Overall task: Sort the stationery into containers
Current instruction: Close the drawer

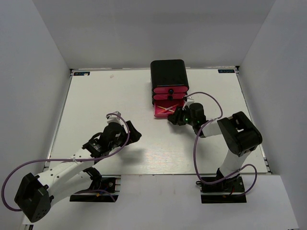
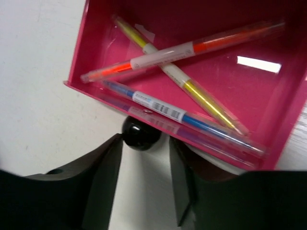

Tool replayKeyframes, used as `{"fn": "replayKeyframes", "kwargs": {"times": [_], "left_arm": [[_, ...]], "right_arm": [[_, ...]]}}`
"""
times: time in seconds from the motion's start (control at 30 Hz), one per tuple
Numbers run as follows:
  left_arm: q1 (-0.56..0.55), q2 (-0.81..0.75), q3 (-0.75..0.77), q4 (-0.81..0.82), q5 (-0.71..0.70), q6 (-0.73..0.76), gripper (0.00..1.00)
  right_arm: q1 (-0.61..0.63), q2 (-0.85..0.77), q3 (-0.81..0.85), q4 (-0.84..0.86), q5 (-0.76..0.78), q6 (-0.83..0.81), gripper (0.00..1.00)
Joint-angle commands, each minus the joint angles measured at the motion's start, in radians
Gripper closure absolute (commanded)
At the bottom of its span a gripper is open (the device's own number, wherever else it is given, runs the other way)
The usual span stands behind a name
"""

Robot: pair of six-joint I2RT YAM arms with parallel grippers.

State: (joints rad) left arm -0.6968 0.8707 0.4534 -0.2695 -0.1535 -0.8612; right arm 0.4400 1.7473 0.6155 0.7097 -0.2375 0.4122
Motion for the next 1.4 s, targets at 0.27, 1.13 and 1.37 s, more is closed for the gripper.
{"fn": "replayKeyframes", "kwargs": {"times": [0.27, 1.13, 1.37], "left_arm": [[-0.004, -0.021, 0.027, -0.007, -0.008, 0.01, 0.0], [-0.004, -0.039, 0.027, -0.036, -0.017, 0.001, 0.0], [-0.004, -0.03, 0.027, -0.036, -0.017, 0.001, 0.0]], "right_arm": [[0.026, 0.054, 0.07, 0.096, 0.079, -0.001, 0.69], [0.005, 0.107, 0.246, 0.166, 0.152, -0.066, 0.73], [-0.006, 0.144, 0.299, 0.171, 0.167, -0.075, 0.7]]}}
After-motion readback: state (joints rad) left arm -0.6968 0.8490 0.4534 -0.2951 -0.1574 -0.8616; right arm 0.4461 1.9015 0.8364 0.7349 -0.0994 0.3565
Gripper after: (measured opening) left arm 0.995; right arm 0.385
